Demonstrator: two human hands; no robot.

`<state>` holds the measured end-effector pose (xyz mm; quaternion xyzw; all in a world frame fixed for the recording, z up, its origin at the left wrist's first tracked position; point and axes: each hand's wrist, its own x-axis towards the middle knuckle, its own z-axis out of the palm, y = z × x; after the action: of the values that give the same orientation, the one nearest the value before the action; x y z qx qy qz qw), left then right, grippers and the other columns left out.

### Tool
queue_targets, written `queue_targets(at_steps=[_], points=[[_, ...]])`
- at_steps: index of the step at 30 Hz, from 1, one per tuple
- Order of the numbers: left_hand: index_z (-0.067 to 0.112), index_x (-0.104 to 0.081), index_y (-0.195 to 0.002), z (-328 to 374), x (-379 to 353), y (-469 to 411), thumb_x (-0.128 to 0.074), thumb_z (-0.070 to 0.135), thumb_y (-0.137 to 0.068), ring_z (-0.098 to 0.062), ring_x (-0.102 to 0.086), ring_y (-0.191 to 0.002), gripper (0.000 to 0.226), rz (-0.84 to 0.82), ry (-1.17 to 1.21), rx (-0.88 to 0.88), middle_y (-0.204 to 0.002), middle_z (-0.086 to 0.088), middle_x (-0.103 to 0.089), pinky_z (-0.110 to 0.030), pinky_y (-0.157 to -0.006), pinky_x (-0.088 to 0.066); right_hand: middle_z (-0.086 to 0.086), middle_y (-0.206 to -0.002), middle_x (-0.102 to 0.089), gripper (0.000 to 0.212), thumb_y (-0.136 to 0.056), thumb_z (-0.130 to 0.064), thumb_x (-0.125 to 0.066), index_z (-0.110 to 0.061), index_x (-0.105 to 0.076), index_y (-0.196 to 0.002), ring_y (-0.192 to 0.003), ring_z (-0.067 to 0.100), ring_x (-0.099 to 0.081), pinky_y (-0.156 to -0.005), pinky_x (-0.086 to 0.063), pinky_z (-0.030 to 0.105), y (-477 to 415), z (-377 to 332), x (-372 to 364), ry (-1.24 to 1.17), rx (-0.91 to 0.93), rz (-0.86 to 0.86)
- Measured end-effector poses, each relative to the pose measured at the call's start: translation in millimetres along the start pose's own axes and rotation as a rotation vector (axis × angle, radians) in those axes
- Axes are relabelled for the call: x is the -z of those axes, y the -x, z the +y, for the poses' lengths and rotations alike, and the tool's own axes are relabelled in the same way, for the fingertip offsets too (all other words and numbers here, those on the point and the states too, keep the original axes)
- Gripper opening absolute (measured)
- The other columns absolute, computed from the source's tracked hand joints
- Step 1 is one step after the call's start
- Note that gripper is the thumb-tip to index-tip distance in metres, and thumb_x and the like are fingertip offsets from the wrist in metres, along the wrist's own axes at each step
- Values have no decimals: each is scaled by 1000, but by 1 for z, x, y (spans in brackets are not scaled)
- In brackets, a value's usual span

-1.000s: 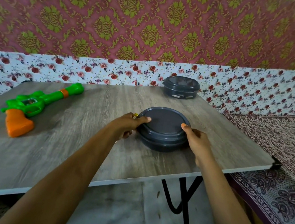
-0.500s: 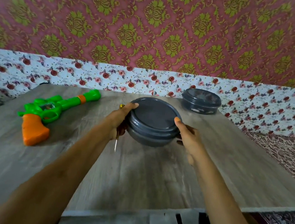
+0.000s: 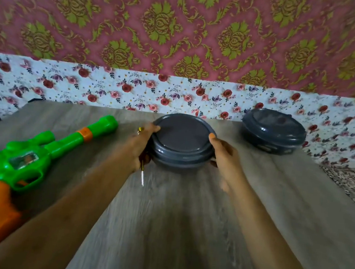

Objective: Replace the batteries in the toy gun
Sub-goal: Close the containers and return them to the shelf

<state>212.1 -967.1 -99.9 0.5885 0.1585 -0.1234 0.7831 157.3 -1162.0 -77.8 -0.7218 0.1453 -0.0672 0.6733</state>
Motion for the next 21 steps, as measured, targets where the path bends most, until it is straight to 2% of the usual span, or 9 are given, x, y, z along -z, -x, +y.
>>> queue_targets(at_steps=[4, 8, 10, 12, 15, 18, 21], points=[[17, -57, -91, 15, -11, 23, -72, 42, -72, -14, -51, -65, 35, 69, 12, 40, -80, -4, -56, -25, -54, -39, 2, -102, -63, 24, -89, -41, -53, -18, -59, -91, -97, 17, -58, -80, -48, 30, 6, -27, 18, -19, -53, 17], [16, -53, -89, 45, -26, 71, -67, 43, -79, -10, -43, -56, 31, 131, -5, 92, -71, -2, -49, -22, -49, -34, 2, -104, -61, 19, -91, -36, -52, -19, -57, -97, -83, 13, -58, -66, -45, 21, 34, -59, 43, -20, -143, 84], [16, -52, -86, 55, -29, 90, -65, 44, -80, -9, -39, -54, 31, 183, -4, 124, -68, -1, -44, -21, -45, -32, 4, -103, -61, 25, -90, -37, -54, -16, -57, -103, -79, 13, -58, -62, -43, 22, 46, -68, 55, -17, -213, 120], [15, -53, -87, 61, -30, 106, -65, 46, -80, -10, -38, -54, 34, 221, 0, 148, -68, -1, -44, -21, -41, -31, 6, -104, -61, 34, -90, -39, -53, -13, -58, -111, -86, 17, -59, -64, -44, 24, 58, -77, 65, -6, -288, 134], [15, -56, -94, 63, -34, 116, -64, 45, -80, -10, -42, -55, 34, 246, 15, 150, -71, -3, -48, -19, -41, -33, 7, -117, -60, 41, -92, -38, -50, -10, -54, -122, -100, 21, -59, -78, -44, 31, 62, -82, 77, -27, -333, 154], [13, -57, -103, 65, -46, 116, -62, 35, -86, -12, -49, -66, 28, 266, 69, 133, -81, -5, -55, -23, -53, -40, 8, -125, -58, 43, -93, -38, -48, -10, -51, -127, -108, 24, -58, -93, -46, 38, 55, -84, 85, -26, -378, 174], [9, -57, -113, 69, -62, 107, -61, 33, -87, -20, -58, -87, 36, 250, 95, 160, -104, -12, -64, -30, -71, -49, 9, -127, -56, 43, -94, -36, -47, -9, -50, -128, -109, 24, -58, -94, -44, 39, 34, -81, 97, -44, -413, 207]])
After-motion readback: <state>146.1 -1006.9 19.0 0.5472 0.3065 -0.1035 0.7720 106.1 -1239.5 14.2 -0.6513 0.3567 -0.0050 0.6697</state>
